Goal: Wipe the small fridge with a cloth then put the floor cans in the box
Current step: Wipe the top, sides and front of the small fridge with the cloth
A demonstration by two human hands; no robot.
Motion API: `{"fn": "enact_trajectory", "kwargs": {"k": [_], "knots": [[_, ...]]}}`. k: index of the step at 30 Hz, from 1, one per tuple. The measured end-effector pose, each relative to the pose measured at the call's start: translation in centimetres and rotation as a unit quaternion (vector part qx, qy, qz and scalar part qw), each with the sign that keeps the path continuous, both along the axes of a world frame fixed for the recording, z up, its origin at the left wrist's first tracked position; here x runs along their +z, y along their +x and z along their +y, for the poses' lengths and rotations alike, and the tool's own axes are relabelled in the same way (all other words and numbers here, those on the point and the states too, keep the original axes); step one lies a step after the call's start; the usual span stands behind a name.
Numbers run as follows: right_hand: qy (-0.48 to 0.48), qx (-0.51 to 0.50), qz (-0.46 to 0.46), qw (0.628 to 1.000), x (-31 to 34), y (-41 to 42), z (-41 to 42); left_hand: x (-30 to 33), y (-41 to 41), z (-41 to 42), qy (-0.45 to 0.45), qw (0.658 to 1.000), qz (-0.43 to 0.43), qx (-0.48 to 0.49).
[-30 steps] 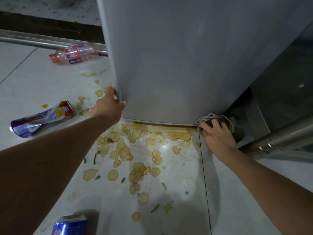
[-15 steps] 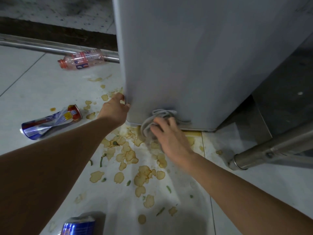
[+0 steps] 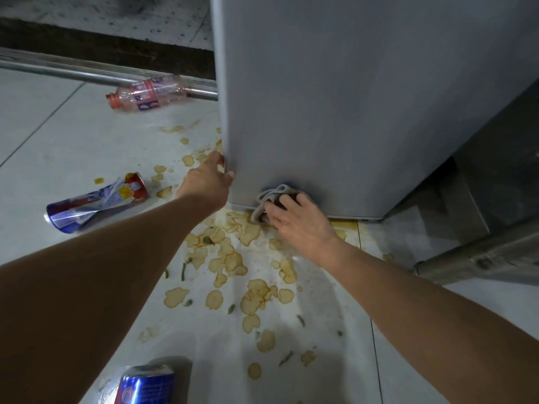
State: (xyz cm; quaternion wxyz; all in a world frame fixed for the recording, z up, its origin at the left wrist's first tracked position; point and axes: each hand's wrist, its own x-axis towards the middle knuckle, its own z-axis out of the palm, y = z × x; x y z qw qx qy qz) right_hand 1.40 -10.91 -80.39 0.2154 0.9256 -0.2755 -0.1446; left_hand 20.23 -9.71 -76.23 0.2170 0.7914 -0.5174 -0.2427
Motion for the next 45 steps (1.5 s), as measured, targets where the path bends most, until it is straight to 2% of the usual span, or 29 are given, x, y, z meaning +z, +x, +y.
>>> {"fn": "enact_trajectory", "kwargs": {"k": [9,13,20,26,29,31,32,33,36,38,39,41,45], "knots": [[0.015,-0.054,0.024,0.998,-0.3,-7.8,-0.6,0.1,-0.3,-0.1,0.007,1.000,-0.010,0.018],[-0.018,-0.108,0.037,0.993,-1.0,-11.3,-0.8,0.2,-0.6,-0.1,0.006,0.999,-0.015,0.027],[-0.074,-0.144,0.020,0.987,-1.3,-14.2,-1.1,0.4,-0.9,-0.2,0.019,0.998,-0.038,0.040],[-0.084,-0.256,0.008,0.963,-1.4,-15.4,-0.4,0.2,-1.5,0.0,0.025,0.996,-0.060,0.054],[-0.037,-0.330,-0.029,0.943,-1.5,-14.9,0.4,0.2,-2.2,0.7,0.054,0.994,-0.065,0.071],[0.000,-0.400,-0.085,0.913,-1.3,-14.7,0.9,0.5,-3.3,1.3,0.064,0.992,-0.059,0.093],[0.015,-0.438,-0.141,0.888,-1.1,-14.8,1.1,0.7,-4.0,1.6,0.061,0.991,-0.067,0.095],[0.034,-0.478,-0.220,0.850,-0.8,-14.8,1.2,1.1,-4.8,1.9,0.054,0.992,-0.080,0.085],[0.089,-0.540,-0.485,0.682,0.3,-14.8,0.9,2.7,-7.7,2.7,-0.017,0.993,-0.112,0.013],[0.083,-0.537,-0.581,0.605,0.7,-14.6,0.7,4.2,-9.7,3.0,-0.100,0.980,-0.160,-0.063],[0.081,-0.538,-0.612,0.574,1.0,-14.4,0.7,4.9,-10.5,3.0,-0.149,0.964,-0.192,-0.110],[0.101,-0.551,-0.643,0.522,1.1,-14.0,0.5,6.2,-11.9,2.6,-0.241,0.910,-0.267,-0.209],[0.213,-0.593,-0.625,0.461,0.8,-13.2,-0.8,8.2,-13.6,0.5,-0.317,0.790,-0.406,-0.333]]}}
